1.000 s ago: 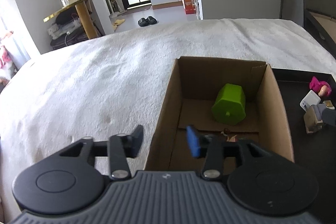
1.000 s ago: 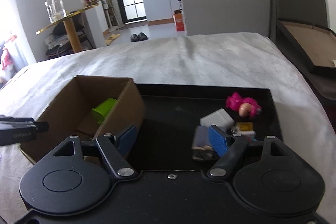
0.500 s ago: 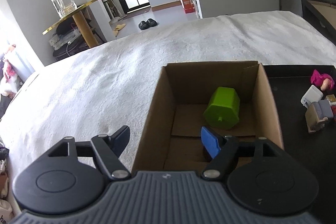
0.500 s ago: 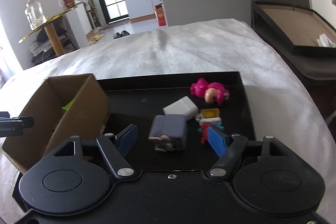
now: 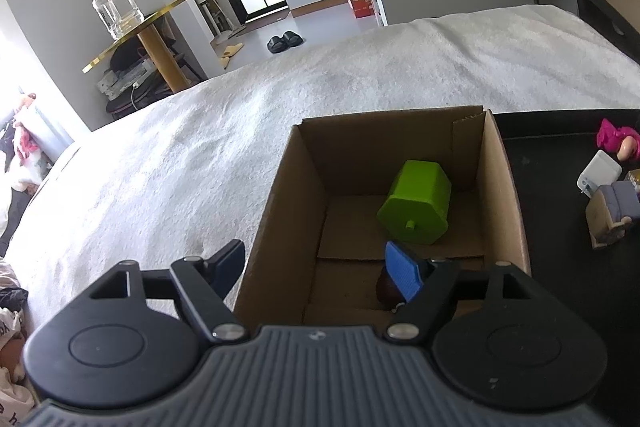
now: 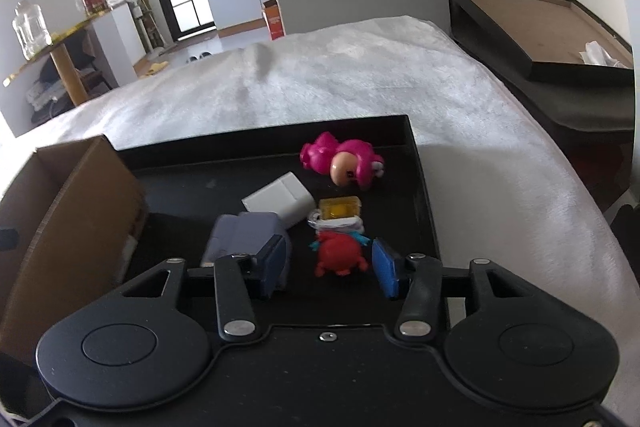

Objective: Organize rigid objects
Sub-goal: 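Move the right gripper to the red figure and grasp it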

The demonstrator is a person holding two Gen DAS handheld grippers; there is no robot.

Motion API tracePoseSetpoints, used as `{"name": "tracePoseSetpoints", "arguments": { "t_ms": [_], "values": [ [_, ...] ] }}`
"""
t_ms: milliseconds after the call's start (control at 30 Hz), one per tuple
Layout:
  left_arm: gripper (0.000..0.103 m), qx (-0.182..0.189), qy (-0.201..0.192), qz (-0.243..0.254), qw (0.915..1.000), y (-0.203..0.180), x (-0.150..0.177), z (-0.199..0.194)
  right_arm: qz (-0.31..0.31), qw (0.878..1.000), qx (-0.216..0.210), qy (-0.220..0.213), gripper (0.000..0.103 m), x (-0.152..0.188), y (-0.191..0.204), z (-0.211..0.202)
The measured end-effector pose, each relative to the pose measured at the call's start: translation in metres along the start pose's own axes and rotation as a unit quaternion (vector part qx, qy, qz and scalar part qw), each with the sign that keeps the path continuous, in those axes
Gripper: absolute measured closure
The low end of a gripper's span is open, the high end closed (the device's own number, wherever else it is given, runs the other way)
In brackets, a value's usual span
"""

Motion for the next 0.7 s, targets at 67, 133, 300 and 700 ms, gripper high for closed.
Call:
{"name": "tracePoseSetpoints", "arguments": {
  "t_ms": [67, 133, 300, 700],
  "values": [
    [0.027, -0.001, 0.002, 0.004, 1.0, -0.002, 0.0, 0.002, -0.003, 1.0, 0.006, 0.001, 0.054, 0.001, -0.003, 0.005],
    [0.027, -0.002, 0.003, 0.005, 1.0, -0.003, 0.0, 0.004, -0.002, 1.0, 0.011, 0.002, 0.054, 0.002, -0.005, 0.011],
    [0.027, -0.001, 0.007, 0.006, 1.0, -0.004, 0.001, 0.007, -0.01, 1.0, 0.016, 0.002, 0.054, 0.003, -0.004, 0.021],
    [0.027, 0.006, 0.002, -0.005, 1.0, 0.001, 0.003, 0.007, -0.024, 0.999, 0.039, 0.008, 0.064, 0.004, 0.002, 0.035]
  ]
}}
Point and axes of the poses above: each gripper's, at about its wrist camera, not at the fingertips, and z roughly the way its jaws point, y to its left, x to its underside, the point moved 7 cm from there along z, roughly the way its jaws point, and after that the axes turned 12 degrees about z, right-handed, at the moved point
